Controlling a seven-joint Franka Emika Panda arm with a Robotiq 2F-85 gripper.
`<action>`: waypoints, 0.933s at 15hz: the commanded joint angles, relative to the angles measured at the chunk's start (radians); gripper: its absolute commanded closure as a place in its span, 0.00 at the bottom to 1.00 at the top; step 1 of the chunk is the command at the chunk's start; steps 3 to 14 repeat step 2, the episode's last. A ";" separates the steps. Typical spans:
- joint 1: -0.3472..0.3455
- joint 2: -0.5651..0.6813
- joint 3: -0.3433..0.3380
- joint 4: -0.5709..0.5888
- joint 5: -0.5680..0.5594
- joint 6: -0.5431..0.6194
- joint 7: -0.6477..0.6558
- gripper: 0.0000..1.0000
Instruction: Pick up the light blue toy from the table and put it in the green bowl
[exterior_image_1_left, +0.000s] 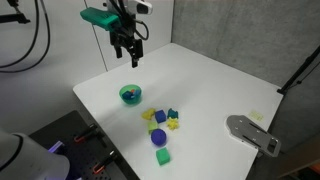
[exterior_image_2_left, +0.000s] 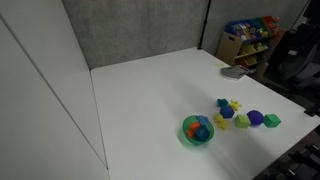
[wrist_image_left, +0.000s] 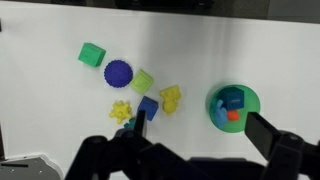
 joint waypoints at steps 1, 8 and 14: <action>0.000 -0.006 0.000 0.001 0.000 -0.004 0.000 0.00; 0.000 -0.006 0.000 0.001 0.000 -0.004 0.000 0.00; 0.000 -0.006 0.000 0.001 0.000 -0.004 0.000 0.00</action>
